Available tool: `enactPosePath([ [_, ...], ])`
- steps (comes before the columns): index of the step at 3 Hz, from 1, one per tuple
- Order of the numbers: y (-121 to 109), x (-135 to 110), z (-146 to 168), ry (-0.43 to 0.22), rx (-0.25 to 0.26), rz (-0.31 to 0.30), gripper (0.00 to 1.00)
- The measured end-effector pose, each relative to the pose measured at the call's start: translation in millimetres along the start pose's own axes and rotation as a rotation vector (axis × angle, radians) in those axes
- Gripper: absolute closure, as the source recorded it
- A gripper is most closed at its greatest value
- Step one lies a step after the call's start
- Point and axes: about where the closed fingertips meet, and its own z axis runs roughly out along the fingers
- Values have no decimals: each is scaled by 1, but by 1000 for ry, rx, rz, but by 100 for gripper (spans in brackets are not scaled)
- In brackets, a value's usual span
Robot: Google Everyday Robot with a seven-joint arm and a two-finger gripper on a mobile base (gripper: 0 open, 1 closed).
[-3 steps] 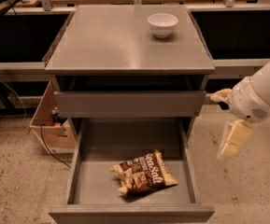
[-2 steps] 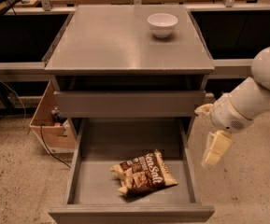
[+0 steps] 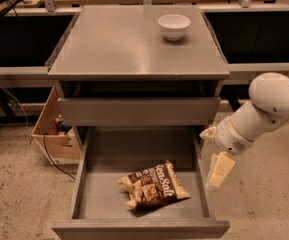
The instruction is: Pick brown chip bag from middle drawer and place on counter
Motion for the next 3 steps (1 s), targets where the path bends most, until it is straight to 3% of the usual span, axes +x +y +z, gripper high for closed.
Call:
enactPosePath([
  [1, -5, 0, 28, -38, -34, 17, 0],
  [2, -28, -5, 101, -157, -93, 36, 0],
  [3, -48, -8, 152, -227, -130, 39, 0],
])
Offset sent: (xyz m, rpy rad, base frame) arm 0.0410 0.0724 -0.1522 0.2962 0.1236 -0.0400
